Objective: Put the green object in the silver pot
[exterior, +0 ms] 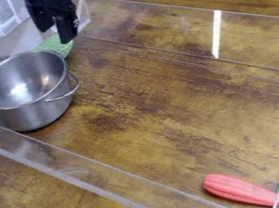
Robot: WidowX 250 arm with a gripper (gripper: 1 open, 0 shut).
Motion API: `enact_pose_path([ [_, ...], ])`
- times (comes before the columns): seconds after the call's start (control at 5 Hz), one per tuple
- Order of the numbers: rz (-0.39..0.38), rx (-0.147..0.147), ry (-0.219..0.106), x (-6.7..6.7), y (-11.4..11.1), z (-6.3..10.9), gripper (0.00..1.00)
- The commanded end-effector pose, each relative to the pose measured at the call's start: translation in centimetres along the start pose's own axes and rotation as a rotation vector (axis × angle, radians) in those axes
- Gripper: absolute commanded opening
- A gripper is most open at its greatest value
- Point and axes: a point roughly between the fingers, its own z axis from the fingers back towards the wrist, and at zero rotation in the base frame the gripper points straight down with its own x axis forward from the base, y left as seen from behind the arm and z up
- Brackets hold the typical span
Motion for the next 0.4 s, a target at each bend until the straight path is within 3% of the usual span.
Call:
enact_pose_path([
  [0.0, -0.022, 0.042, -0.090, 1.44, 0.47, 3.53, 0.00],
  [0.2, -0.043, 0.033, -0.094, 1.63, 0.17, 3.57, 0.00],
])
